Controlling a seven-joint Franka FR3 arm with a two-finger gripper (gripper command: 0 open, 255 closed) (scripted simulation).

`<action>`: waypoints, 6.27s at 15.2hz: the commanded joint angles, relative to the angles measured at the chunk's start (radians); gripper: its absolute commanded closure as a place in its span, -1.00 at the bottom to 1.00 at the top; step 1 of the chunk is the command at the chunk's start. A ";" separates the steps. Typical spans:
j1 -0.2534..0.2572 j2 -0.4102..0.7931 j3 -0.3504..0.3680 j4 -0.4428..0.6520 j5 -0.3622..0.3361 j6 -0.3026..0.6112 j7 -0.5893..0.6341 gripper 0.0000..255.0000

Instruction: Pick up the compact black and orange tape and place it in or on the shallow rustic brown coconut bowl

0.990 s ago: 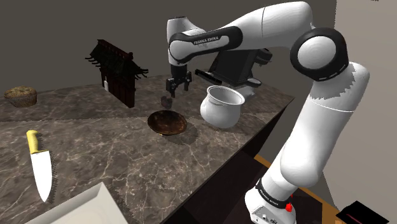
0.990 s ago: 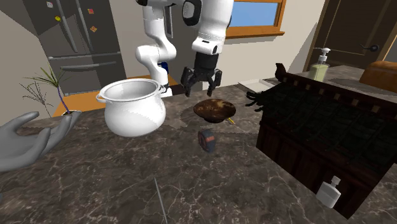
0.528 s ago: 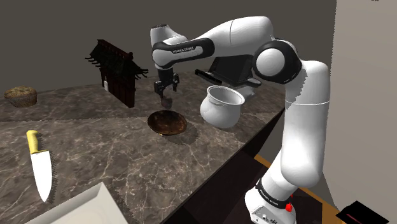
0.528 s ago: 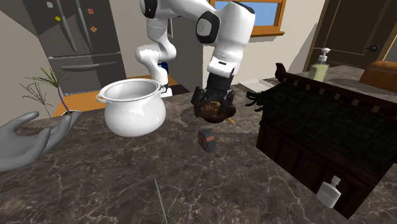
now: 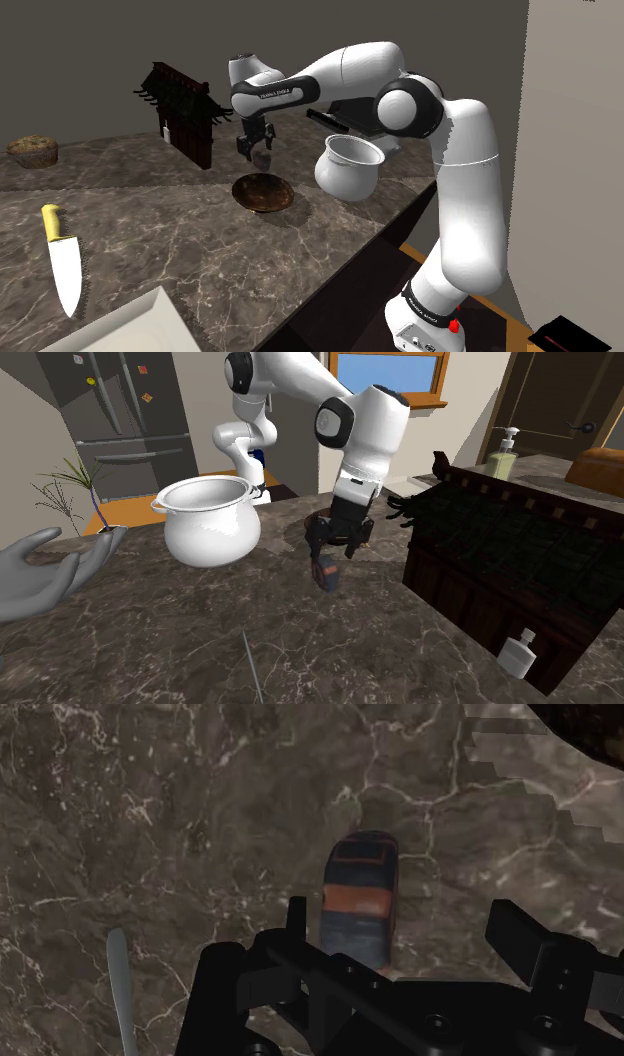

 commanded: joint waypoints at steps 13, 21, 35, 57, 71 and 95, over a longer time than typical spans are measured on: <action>-0.005 0.006 -0.002 -0.026 -0.003 0.032 0.002 1.00; -0.005 -0.004 -0.002 -0.015 -0.001 0.012 -0.003 1.00; -0.001 -0.051 0.001 0.099 0.011 -0.144 -0.042 1.00; 0.127 -0.524 0.096 -0.449 0.044 -0.124 0.187 1.00; 0.129 -0.486 0.098 -0.577 0.028 0.036 0.234 1.00; 0.142 -0.493 0.109 -0.494 0.040 -0.056 0.233 -1.00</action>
